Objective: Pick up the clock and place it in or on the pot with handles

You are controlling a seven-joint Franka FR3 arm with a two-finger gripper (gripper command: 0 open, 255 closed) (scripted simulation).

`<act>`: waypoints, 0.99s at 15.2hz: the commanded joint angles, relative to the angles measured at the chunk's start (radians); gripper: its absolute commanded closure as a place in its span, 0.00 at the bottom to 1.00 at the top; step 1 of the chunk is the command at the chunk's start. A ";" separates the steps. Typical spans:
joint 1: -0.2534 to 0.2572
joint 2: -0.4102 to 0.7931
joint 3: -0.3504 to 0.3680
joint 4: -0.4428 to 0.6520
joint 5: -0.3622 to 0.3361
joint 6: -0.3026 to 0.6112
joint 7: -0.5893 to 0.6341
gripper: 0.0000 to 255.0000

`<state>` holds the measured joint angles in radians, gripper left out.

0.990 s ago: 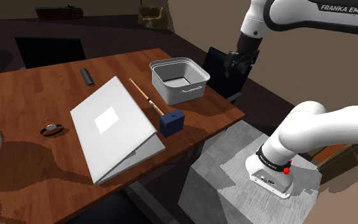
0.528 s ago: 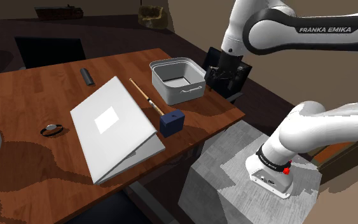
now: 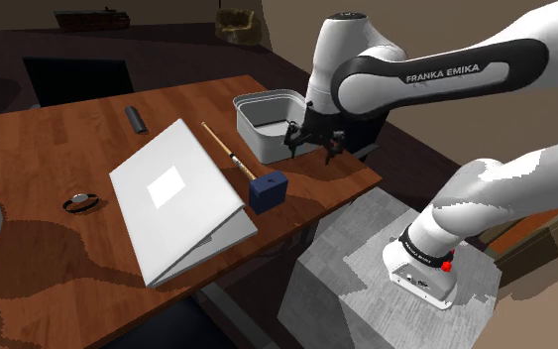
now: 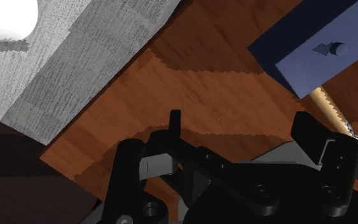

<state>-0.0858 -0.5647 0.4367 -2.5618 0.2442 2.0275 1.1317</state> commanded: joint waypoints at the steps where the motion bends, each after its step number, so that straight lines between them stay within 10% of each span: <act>1: -0.027 0.081 0.063 0.026 0.008 0.060 0.124 0.00; 6: -0.106 0.282 0.190 0.116 -0.043 0.171 0.404 0.00; 15: -0.117 0.357 0.217 0.065 -0.075 0.290 0.433 0.00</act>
<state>-0.2023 -0.2116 0.6528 -2.4940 0.1716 2.3107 1.5629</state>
